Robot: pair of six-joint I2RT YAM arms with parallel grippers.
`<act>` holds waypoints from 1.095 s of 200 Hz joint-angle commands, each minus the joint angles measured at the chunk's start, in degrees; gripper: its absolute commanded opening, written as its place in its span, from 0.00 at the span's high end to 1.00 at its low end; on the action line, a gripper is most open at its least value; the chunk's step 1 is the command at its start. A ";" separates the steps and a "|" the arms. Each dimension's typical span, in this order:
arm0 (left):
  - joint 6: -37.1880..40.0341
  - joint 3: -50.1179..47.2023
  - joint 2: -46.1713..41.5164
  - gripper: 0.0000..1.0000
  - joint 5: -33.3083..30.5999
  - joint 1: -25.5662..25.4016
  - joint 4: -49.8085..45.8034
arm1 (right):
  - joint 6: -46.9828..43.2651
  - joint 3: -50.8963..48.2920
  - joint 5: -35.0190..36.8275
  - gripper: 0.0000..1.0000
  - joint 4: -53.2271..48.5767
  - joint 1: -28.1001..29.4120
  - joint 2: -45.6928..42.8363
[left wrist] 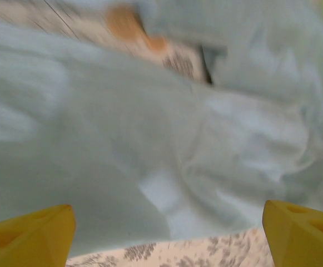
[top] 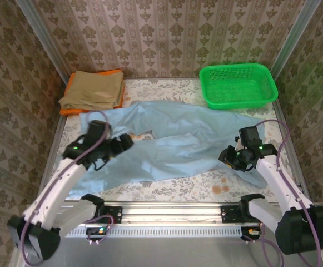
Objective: Fold and stack the trousers
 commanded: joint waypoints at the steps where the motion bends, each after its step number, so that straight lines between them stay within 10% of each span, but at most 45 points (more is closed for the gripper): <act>1: -6.44 -2.63 3.32 0.15 -4.86 -10.35 6.26 | 2.41 2.41 6.30 0.70 -7.33 7.60 -2.74; 33: -11.94 -6.87 4.46 0.29 -6.22 -21.71 10.90 | 13.74 -3.09 10.37 0.84 -5.27 22.49 -4.12; 65: -17.19 -11.49 6.07 0.37 -6.94 -28.80 16.61 | 19.59 -7.25 10.97 0.72 7.31 28.82 1.91; 89: -19.84 -14.45 7.60 0.37 -7.43 -31.07 21.75 | 18.60 -4.82 13.09 0.54 11.78 28.83 7.68; 174: -24.71 -23.67 11.70 0.34 -10.90 -29.49 26.15 | 12.60 -1.02 19.23 0.46 17.69 24.11 20.01; 219: -25.64 -27.32 11.98 0.51 -12.06 -27.94 27.36 | 11.07 -1.24 19.80 0.74 19.41 22.75 27.09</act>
